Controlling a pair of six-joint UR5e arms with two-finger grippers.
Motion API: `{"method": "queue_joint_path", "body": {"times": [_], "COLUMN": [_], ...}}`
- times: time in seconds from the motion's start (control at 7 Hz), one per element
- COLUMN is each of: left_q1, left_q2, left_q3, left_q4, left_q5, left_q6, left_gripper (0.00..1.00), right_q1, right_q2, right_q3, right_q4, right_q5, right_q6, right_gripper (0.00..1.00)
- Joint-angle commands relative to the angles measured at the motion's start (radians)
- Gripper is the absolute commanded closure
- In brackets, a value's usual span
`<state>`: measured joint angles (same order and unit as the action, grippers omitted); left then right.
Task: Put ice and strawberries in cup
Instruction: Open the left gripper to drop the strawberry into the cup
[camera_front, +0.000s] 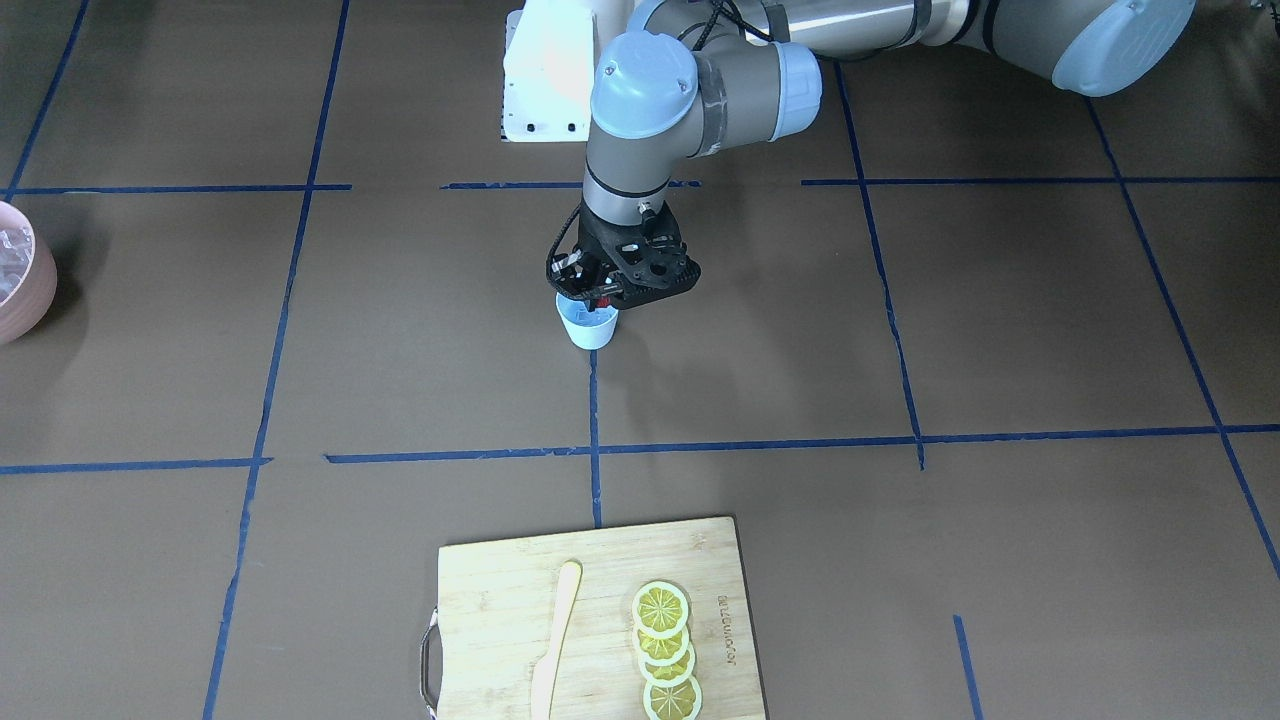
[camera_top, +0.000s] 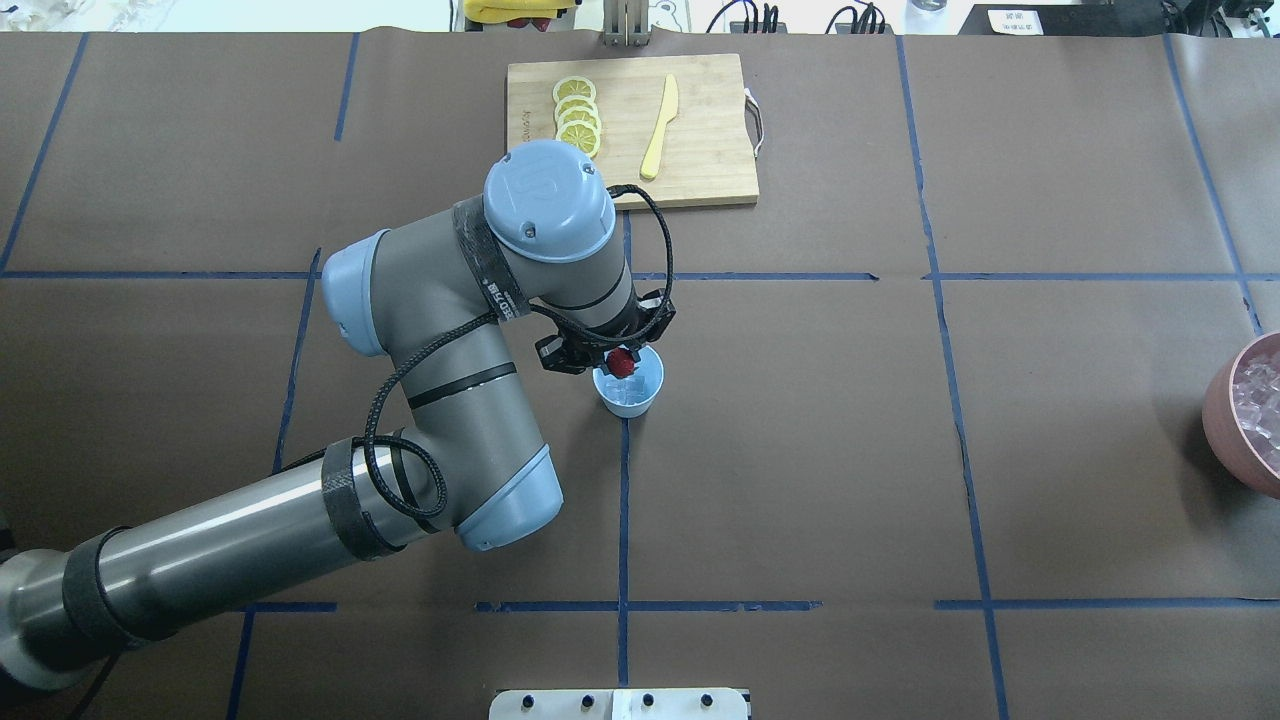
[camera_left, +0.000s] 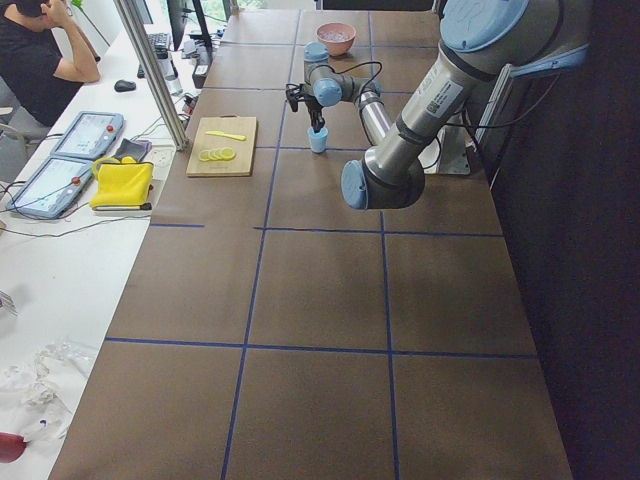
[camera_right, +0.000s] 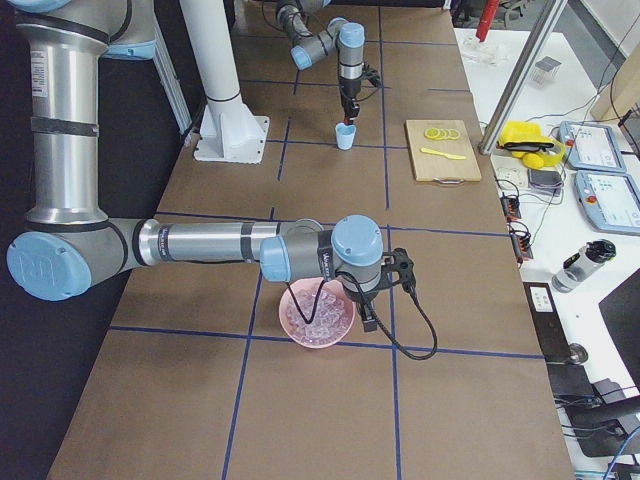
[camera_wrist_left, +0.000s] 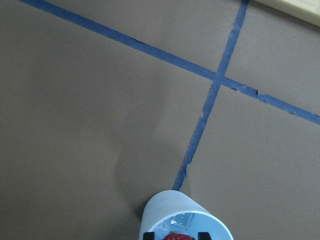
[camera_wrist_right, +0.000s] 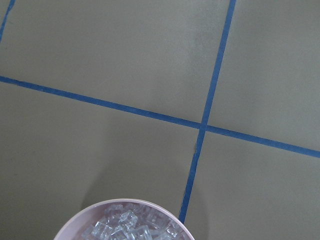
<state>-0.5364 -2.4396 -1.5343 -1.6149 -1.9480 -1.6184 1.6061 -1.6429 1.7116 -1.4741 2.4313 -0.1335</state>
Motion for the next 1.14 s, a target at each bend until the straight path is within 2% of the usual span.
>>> {"method": "queue_joint_path", "body": {"times": [0.0,0.14,0.71,0.86,1.0], "left_q1": [0.006,0.006,-0.020,-0.040,-0.060], "left_q2": [-0.001,0.001,0.013,0.033,0.084], "left_q3": [-0.001,-0.004,-0.036,-0.082,-0.172], "left_q4": [-0.005,-0.003,0.012,0.070,0.155], "left_q5": [0.001,0.003,-0.002,-0.003,-0.003], "left_q6": [-0.008,-0.008,0.012,0.084,0.182], "left_gripper": [0.05,0.00,0.00,0.00,0.00], "right_q1": [0.000,0.000,0.000,0.000,0.000], "right_q2": [0.000,0.000,0.000,0.002,0.002], "right_q3": [-0.001,-0.001,-0.006,-0.026,-0.039], "right_q4": [0.000,0.000,-0.006,-0.003,-0.018], "right_q5": [0.000,0.000,0.000,-0.003,-0.008], "right_q6": [0.000,0.000,0.002,0.002,0.011], "right_gripper": [0.01,0.01,0.01,0.01,0.01]}}
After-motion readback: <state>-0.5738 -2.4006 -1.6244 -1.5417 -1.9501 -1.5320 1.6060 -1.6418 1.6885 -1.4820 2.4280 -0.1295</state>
